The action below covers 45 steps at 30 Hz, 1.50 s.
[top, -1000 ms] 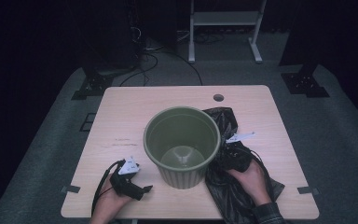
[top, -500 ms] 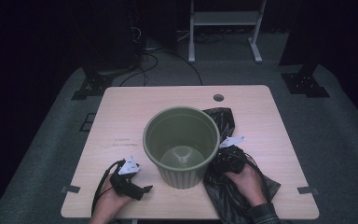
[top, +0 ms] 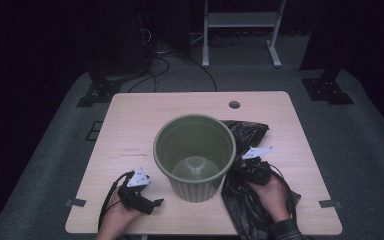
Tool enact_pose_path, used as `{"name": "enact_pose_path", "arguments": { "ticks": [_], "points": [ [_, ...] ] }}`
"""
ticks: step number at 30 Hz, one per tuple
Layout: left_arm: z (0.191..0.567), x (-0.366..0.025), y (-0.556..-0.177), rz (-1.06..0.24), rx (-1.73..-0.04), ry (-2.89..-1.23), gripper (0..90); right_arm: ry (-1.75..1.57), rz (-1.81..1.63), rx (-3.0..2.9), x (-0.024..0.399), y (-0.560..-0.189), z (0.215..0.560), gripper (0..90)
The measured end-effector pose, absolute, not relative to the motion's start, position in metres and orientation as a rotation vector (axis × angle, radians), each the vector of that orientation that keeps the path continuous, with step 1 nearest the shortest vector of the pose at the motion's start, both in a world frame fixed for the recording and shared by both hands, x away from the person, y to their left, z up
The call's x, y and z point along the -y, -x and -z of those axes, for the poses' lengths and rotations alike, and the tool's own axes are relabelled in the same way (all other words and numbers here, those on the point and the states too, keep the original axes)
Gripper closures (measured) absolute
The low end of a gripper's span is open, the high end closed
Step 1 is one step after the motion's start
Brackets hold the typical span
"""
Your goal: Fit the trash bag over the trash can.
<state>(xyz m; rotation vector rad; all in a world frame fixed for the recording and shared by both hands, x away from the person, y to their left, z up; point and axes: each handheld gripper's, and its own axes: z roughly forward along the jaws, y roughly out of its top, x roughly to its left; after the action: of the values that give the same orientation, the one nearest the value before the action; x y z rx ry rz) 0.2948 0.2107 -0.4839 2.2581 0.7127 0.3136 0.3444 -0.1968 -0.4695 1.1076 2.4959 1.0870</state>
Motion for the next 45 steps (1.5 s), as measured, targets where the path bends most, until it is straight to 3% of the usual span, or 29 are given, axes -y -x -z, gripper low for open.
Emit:
{"name": "enact_pose_path", "arguments": {
  "ticks": [21, 45],
  "points": [
    [0.484, -0.211, -0.295, -0.316, -0.711, -2.258, 0.0, -0.769, -1.387, -2.55, 0.215, -0.305, 0.377, 87.9],
    [0.484, -0.211, -0.295, -0.314, -0.71, -2.261, 0.0, -0.409, -1.594, -2.58, 0.216, -0.282, 0.302, 87.8]
  ]
}}
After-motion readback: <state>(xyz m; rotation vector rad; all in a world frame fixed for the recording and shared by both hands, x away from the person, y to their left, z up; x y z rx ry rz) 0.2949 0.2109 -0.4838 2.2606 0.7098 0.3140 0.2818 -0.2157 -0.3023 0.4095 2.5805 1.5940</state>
